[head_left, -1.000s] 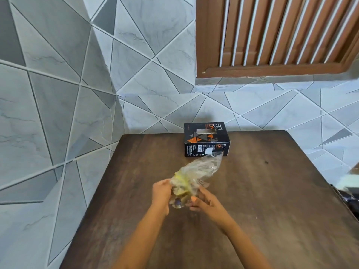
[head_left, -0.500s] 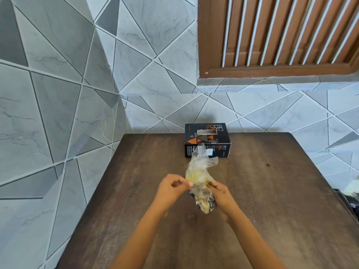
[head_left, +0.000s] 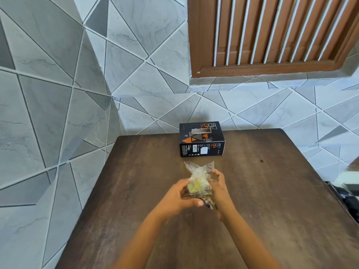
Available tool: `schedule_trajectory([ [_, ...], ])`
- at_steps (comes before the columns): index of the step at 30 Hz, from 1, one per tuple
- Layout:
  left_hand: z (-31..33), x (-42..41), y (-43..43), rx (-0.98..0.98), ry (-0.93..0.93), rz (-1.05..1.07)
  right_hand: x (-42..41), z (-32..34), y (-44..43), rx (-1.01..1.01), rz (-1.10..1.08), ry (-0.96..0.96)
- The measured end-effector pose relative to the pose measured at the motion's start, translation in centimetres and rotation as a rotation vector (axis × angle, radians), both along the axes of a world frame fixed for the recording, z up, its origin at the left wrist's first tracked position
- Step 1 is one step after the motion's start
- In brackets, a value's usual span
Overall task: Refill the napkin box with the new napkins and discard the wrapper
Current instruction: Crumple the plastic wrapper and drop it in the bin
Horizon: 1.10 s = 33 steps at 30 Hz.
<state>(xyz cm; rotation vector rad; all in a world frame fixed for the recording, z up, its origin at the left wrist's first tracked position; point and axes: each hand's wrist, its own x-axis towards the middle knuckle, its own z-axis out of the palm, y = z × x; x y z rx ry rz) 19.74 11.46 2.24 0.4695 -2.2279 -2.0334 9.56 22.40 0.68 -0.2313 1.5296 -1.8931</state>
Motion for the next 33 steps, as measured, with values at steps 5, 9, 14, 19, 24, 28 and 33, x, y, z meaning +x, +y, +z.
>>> schedule_trajectory([
  [5, -0.3, -0.2, -0.4, -0.041, 0.044, 0.131, 0.7, 1.1, 1.4, -0.170, 0.230, -0.023],
  [9, 0.6, -0.2, -1.0, 0.045, 0.081, 0.268, 0.6, 0.9, 1.9, -0.075, 0.364, 0.208],
  [14, 0.4, -0.3, -0.6, -0.138, 0.025, 0.418, 1.6, -0.2, 0.6, -0.027, 0.121, 0.267],
  [19, 0.1, 0.2, -0.8, -0.276, 0.020, 0.313, 2.3, 0.0, -0.4, 0.079, -0.089, 0.282],
  [24, -0.1, 0.8, -0.8, 0.089, 0.024, 0.330, 2.8, 0.1, -0.5, 0.149, -0.139, 0.314],
  [28, -0.3, 0.1, -1.3, 0.130, 0.023, 0.382, 4.2, 0.3, 0.5, 0.113, -0.064, 0.271],
  [33, 0.4, -0.8, 0.5, 0.186, 0.052, 0.395, 3.8, 0.5, 4.6, 0.060, 0.225, 0.234],
])
